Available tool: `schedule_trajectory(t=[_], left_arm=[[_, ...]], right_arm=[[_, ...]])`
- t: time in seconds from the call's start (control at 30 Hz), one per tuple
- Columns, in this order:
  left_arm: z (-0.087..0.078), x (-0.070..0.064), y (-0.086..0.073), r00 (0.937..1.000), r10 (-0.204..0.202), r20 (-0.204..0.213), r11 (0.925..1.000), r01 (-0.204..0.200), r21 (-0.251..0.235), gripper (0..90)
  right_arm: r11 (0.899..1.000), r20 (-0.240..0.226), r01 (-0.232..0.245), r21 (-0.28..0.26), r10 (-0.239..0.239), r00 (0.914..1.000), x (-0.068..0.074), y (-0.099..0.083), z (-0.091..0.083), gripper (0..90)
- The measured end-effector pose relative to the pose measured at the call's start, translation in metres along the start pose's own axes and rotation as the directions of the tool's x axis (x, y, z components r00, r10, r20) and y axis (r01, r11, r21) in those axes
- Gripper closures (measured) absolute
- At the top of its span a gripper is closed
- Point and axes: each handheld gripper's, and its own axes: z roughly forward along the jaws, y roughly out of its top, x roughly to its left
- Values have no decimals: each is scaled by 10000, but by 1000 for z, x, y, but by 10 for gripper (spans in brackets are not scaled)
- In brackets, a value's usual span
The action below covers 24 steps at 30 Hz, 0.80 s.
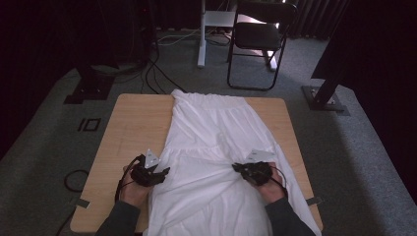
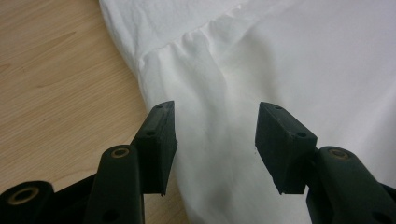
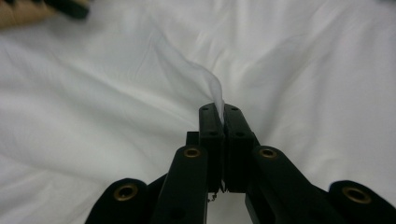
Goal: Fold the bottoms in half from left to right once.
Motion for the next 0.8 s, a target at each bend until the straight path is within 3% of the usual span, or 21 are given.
schedule_trajectory(t=[0.07, 0.13, 0.2, 0.23, 0.27, 0.3, 0.33, 0.37, 0.47, 0.57, 0.63, 0.77, 0.8], left_arm=[[-1, 0, 0, 10000, 42, 31, 10000, -42, 0, 483], [-2, -1, 0, 10000, 66, 25, 10000, -66, -20, 480], [-2, -3, 0, 9999, 105, 57, 9999, -105, -29, 476], [-2, -3, 0, 9999, 105, 57, 9999, -105, -29, 474], [-1, -4, 1, 9999, 126, 110, 9999, -126, -7, 474], [0, -6, 1, 9998, 125, 122, 9999, -125, 33, 469], [2, -7, 1, 9998, 121, 172, 9999, -122, 58, 462], [3, -10, 2, 9996, 146, 226, 9999, -147, 84, 459], [10, -21, 4, 9973, 173, 715, 9998, -181, 113, 434], [21, -39, 8, 9894, 240, 1435, 9997, -251, 60, 400], [28, -49, 10, 9811, 112, 1933, 9999, -128, 68, 376], [40, -66, 15, 9700, -16, 2429, 9999, -25, 169, 326], [44, -70, 16, 9711, 81, 2387, 9995, -153, 286, 326]], right_arm=[[9964, 406, 180, -832, -146, 9991, -4, 6, -29, 881], [9854, 1057, 212, -1689, -32, 9944, -9, 9, -59, 881], [9650, 2189, 235, -2611, 355, 9751, -20, 5, -95, 881], [9650, 2189, 235, -2611, 355, 9751, -20, 5, -95, 881], [9571, 2490, 128, -2893, 623, 9665, -27, 0, -107, 881], [9613, 3162, -287, -2739, 1182, 9413, -44, -20, -122, 879], [9699, 3618, -466, -2390, 1335, 9227, -51, -31, -122, 879], [9747, 3779, -770, -2097, 1534, 9130, -58, -44, -120, 878], [9834, 3831, -1660, -735, 1815, 9057, -73, -83, -100, 875], [9728, 3585, -2308, 209, 2082, 9100, -80, -113, -78, 871], [9642, 3401, -2621, 397, 2336, 9109, -83, -125, -69, 867], [9562, 3335, -2825, 766, 2424, 9111, -86, -130, -59, 861], [9561, 3360, -2822, 793, 2409, 9105, -85, -130, -58, 860]])
